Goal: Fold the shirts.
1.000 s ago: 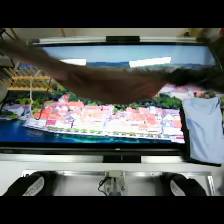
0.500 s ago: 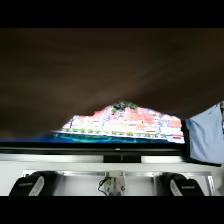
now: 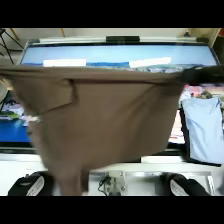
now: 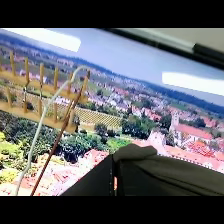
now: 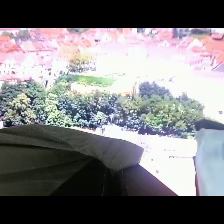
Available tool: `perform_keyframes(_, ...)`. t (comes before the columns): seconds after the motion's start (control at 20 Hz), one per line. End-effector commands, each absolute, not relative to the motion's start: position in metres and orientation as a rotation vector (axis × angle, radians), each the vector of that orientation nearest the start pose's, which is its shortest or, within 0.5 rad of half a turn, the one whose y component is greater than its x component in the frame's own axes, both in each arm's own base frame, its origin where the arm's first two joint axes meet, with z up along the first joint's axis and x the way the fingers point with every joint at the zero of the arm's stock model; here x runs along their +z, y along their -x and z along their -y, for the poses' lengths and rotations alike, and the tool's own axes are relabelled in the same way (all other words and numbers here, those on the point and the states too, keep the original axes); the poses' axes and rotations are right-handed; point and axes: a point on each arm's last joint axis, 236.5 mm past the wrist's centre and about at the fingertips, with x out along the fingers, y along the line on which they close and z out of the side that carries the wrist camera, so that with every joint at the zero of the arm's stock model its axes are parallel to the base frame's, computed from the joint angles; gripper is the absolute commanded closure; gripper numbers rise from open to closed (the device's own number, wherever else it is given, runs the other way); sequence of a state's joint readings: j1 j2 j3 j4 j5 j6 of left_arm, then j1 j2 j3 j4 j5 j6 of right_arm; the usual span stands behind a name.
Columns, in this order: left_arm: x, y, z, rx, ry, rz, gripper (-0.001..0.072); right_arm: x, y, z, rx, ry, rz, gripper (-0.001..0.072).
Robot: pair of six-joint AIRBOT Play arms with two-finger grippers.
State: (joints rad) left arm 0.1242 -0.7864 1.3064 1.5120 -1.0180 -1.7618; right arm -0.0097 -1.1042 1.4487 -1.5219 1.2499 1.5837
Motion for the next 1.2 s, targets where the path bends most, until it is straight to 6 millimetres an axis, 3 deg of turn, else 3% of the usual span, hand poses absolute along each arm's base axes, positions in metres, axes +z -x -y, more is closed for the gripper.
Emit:
perform_keyframes(0.0,0.168,-0.425,-0.037,0.136,0.310,-0.647,0.0675,0.080,-0.465,-0.008,-0.056,-0.211,-0.985,0.0643)
perform_keyframes(0.2,0.082,-0.480,-0.023,0.114,0.464,-0.767,0.0674,0.025,-0.515,-0.032,-0.043,-0.426,-0.959,0.0643)
perform_keyframes(0.3,0.044,-0.496,-0.013,0.109,0.564,-0.817,0.0674,0.001,-0.523,-0.040,-0.037,-0.488,-0.984,0.0635)
perform_keyframes(0.45,0.001,-0.501,0.010,0.094,0.690,-0.909,0.0671,-0.030,-0.519,-0.053,-0.030,-0.561,-1.063,0.0609)
perform_keyframes(0.5,-0.006,-0.499,0.019,0.083,0.731,-0.939,0.0627,-0.031,-0.518,-0.056,-0.025,-0.576,-1.071,0.0396)
perform_keyframes(0.55,-0.010,-0.495,0.027,0.071,0.769,-0.970,0.0424,-0.027,-0.517,-0.056,-0.010,-0.553,-1.068,0.0165)
perform_keyframes(0.6,-0.010,-0.486,0.030,0.058,0.779,-1.020,0.0107,-0.019,-0.512,-0.049,0.005,-0.504,-1.069,0.0151)
perform_keyframes(0.65,-0.007,-0.474,0.026,0.027,0.740,-1.084,0.0034,-0.009,-0.503,-0.034,-0.009,-0.472,-1.081,0.0151)
perform_keyframes(0.75,0.000,-0.434,-0.005,-0.010,0.601,-1.266,0.0074,0.008,-0.469,0.002,-0.043,-0.407,-1.155,0.0152)
perform_keyframes(0.8,-0.003,-0.399,-0.027,0.027,0.556,-1.403,0.0202,0.011,-0.441,0.022,-0.055,-0.367,-1.240,0.0154)
perform_keyframes(0.9,-0.011,-0.336,-0.044,0.046,0.526,-1.617,0.0226,0.007,-0.379,0.045,-0.037,-0.340,-1.460,0.0154)
perform_keyframes(1.0,-0.029,-0.303,-0.030,0.016,0.557,-1.655,0.0225,-0.004,-0.325,0.050,-0.008,-0.370,-1.632,0.0154)
perform_keyframes(1.05,-0.043,-0.295,-0.015,-0.005,0.597,-1.616,0.0225,-0.010,-0.310,0.049,-0.005,-0.397,-1.660,0.0154)
perform_keyframes(1.15,-0.066,-0.285,0.017,-0.050,0.715,-1.542,0.0225,-0.020,-0.298,0.038,0.010,-0.459,-1.649,0.0154)
